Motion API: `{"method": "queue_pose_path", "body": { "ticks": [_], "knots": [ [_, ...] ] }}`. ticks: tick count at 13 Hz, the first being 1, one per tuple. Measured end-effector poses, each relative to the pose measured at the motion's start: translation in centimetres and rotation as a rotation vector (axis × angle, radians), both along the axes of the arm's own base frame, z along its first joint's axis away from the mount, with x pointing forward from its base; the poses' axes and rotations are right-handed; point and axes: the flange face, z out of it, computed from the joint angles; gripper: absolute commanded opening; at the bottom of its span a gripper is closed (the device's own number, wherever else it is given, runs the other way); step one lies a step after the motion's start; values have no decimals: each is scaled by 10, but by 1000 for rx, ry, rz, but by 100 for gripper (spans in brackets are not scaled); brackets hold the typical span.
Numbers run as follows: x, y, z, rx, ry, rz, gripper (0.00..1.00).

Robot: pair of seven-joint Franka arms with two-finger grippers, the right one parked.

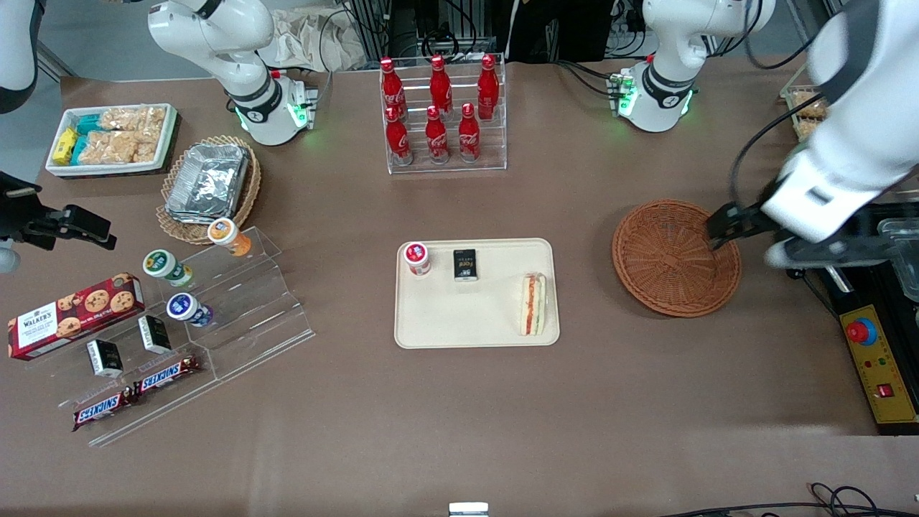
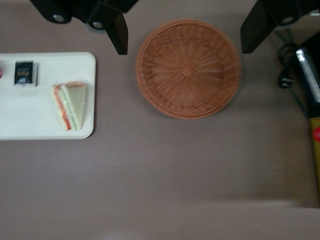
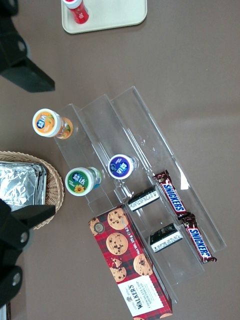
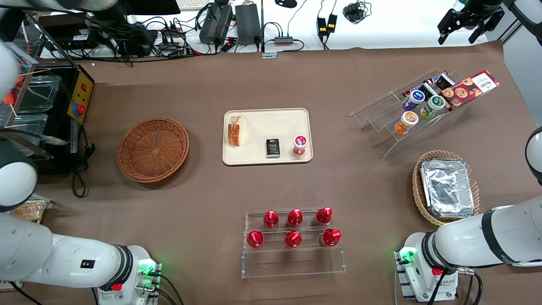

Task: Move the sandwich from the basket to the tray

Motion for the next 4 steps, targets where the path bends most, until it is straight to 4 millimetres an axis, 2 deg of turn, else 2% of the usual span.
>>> {"method": "queue_pose_path", "body": {
  "ticks": [2, 4],
  "knots": [
    [-15, 38, 20, 1, -3, -35, 100],
    [-15, 51, 22, 2, -9, -39, 100]
  ]
}}
